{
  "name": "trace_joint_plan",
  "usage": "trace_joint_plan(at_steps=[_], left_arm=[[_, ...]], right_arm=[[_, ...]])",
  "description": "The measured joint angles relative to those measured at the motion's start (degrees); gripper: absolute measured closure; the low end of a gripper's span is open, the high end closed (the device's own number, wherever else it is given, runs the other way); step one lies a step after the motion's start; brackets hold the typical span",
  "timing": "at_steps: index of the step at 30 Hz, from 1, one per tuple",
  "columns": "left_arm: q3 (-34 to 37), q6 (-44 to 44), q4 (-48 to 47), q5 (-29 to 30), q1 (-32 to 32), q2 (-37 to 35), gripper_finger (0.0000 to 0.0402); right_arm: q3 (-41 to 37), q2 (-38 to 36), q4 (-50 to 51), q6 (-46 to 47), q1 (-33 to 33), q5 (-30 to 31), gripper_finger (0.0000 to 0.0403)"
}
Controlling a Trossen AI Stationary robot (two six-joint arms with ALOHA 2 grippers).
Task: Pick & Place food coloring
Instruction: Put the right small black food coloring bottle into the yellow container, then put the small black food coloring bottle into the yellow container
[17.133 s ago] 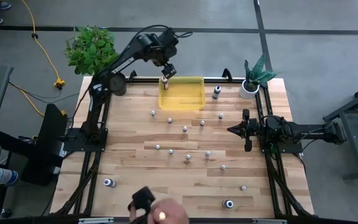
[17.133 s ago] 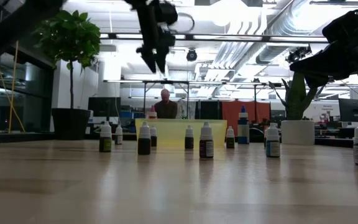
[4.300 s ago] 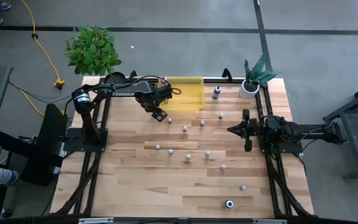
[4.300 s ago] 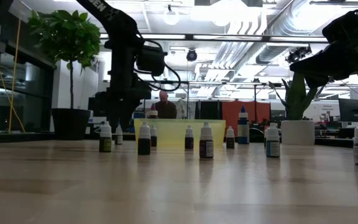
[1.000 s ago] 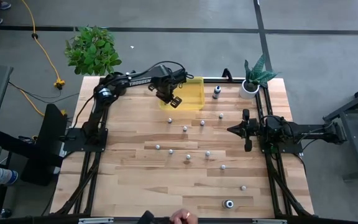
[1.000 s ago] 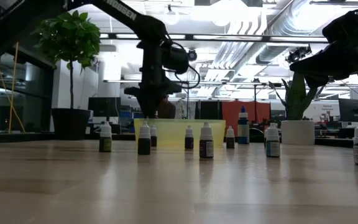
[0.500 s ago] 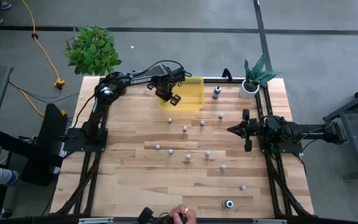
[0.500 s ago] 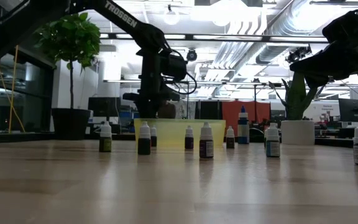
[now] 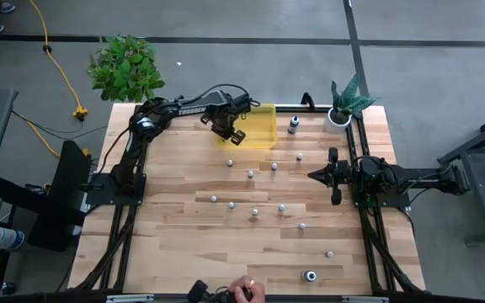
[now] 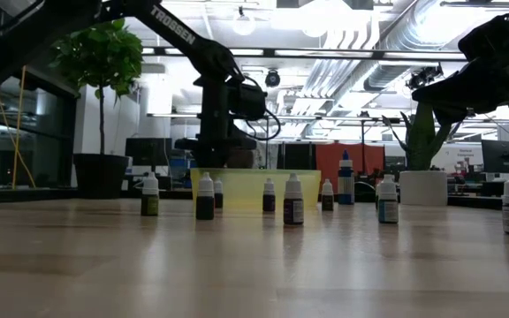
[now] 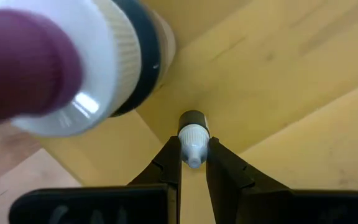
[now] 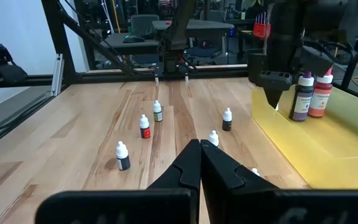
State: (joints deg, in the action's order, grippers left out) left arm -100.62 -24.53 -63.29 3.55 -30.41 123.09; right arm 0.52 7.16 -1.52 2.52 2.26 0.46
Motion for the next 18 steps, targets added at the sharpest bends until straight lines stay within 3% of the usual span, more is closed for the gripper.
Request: trace_joint_plan(at_steps=[7,18], left_arm=[[-0.15,0.24,0.48,0.0,0.04,0.52,0.0358],[-2.47,1.79,-1.46,-0.09,0.02,0.83,0.0274]], right_arm=[[0.0,0.0,0.0,0.0,0.0,0.01,0.0402],[-0.01,0.0,0.0,0.0,0.02,0.01,0.0402]])
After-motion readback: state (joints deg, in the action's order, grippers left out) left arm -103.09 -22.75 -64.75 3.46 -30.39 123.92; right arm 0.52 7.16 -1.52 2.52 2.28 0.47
